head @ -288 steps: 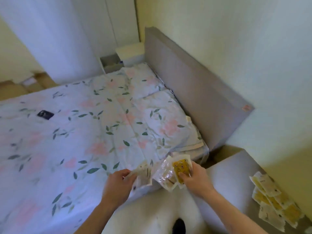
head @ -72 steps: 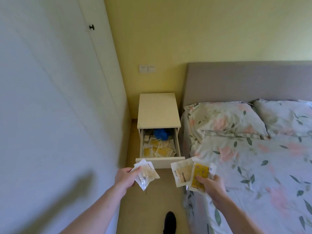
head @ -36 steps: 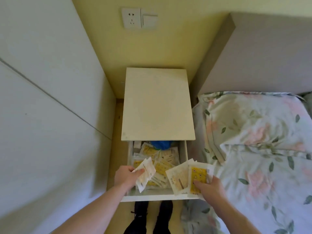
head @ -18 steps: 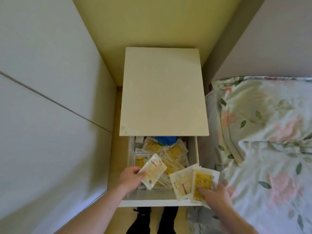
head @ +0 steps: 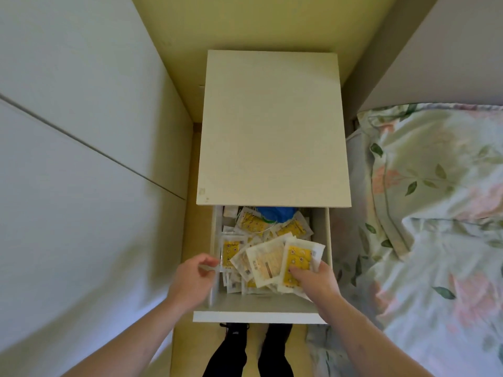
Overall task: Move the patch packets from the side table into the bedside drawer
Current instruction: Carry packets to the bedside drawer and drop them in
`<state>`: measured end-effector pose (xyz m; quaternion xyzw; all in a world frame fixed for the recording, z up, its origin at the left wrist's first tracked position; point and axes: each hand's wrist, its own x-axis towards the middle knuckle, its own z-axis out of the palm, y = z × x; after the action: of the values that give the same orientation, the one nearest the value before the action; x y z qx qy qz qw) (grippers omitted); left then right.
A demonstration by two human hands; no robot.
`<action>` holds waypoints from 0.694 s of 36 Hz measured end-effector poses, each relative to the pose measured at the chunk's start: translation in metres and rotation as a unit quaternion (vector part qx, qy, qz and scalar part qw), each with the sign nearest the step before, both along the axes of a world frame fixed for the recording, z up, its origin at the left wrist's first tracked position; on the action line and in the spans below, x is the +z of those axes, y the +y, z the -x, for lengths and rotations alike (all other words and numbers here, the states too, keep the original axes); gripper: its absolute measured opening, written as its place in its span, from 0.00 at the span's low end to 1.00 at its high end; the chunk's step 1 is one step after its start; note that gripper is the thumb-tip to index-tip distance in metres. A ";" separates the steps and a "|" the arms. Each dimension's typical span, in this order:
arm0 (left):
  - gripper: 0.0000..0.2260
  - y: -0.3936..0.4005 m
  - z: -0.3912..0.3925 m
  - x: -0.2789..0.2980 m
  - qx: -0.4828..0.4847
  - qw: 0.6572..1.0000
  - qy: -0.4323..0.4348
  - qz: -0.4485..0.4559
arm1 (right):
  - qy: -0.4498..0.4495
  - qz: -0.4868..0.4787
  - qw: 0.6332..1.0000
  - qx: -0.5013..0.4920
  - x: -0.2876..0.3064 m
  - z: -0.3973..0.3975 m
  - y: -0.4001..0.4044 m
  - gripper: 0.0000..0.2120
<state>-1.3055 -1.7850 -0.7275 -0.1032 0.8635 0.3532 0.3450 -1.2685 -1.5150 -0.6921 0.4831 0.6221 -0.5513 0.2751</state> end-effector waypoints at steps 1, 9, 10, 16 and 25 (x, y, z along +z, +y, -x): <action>0.13 -0.003 0.000 -0.001 0.001 1.000 0.003 0.000 | 0.002 0.010 1.000 0.002 -0.001 0.003 -0.004 0.06; 0.14 -0.007 -0.004 -0.004 0.014 1.000 0.006 -0.005 | -0.029 -0.044 0.998 0.029 -0.023 -0.007 -0.010 0.10; 0.14 -0.006 -0.005 -0.005 0.018 1.000 0.005 -0.007 | -0.033 -0.052 0.998 0.028 -0.026 -0.010 -0.008 0.10; 0.12 -0.001 -0.011 -0.002 0.024 1.000 0.008 -0.014 | -0.053 -0.077 0.995 0.037 -0.028 -0.021 0.005 0.08; 0.11 0.000 -0.015 -0.002 0.029 0.999 -0.012 -0.017 | -0.023 -0.022 0.999 0.017 -0.027 0.009 -0.004 0.19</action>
<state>-1.2901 -1.7846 -0.7293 -0.1263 0.8499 0.3764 0.3464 -1.2774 -1.5188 -0.7194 0.4905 0.6360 -0.5216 0.2879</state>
